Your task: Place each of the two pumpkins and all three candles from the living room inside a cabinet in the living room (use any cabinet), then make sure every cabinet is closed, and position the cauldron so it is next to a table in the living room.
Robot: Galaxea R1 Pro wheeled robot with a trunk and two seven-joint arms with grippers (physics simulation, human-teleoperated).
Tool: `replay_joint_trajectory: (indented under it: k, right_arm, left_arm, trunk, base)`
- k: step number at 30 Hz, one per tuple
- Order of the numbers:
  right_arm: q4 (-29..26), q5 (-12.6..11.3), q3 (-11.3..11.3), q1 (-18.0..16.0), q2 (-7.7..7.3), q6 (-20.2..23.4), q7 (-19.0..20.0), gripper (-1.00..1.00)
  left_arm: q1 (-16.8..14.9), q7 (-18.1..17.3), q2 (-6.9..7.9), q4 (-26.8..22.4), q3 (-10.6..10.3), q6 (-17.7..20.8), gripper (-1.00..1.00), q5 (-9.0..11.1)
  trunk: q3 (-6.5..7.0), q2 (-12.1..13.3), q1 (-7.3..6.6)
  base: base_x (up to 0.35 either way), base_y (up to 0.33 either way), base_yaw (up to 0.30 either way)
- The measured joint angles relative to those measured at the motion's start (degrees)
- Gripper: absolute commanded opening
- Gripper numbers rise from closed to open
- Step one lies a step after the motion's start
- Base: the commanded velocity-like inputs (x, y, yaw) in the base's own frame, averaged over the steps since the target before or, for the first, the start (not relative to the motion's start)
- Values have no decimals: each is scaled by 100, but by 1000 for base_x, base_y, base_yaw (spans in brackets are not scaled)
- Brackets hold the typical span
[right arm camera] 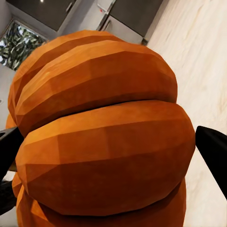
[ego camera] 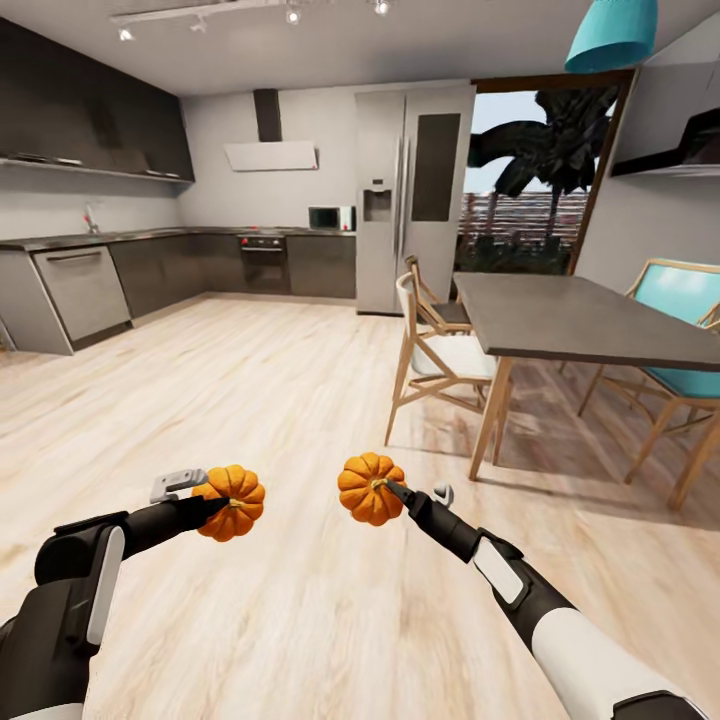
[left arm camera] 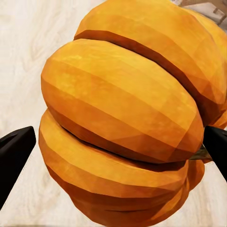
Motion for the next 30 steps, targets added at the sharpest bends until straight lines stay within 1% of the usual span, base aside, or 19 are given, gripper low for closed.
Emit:
replay_joint_trajectory:
  k: [7,11,17,22,30]
  right_arm:
    - [1,-1,1,0,8,1,1,-100]
    - [1,2,0,0,9,-2,0,-100]
    - [3,22,-3,0,11,-10,-14,-100]
    - [-6,21,-4,0,11,-4,-243,-100]
    - [-2,35,-3,0,9,-3,-314,-100]
  left_arm:
    - [-1,7,-1,0,-12,6,-100,-3]
    - [-1,24,-1,0,-107,13,-100,-3]
    - [-1,53,-1,0,-123,15,-100,-11]
    - [-1,69,-1,0,-116,15,-100,-16]
    - [-1,73,7,0,-106,15,-100,-21]
  trunk:
    - [170,279,-153]
    - [267,440,-241]
    - [413,680,-373]
    - [534,881,-483]
    - [729,1202,-659]
  base:
    - [0,-1,230]
    - [0,0,230]
    - [0,0,230]
    - [0,0,230]
    - [0,0,228]
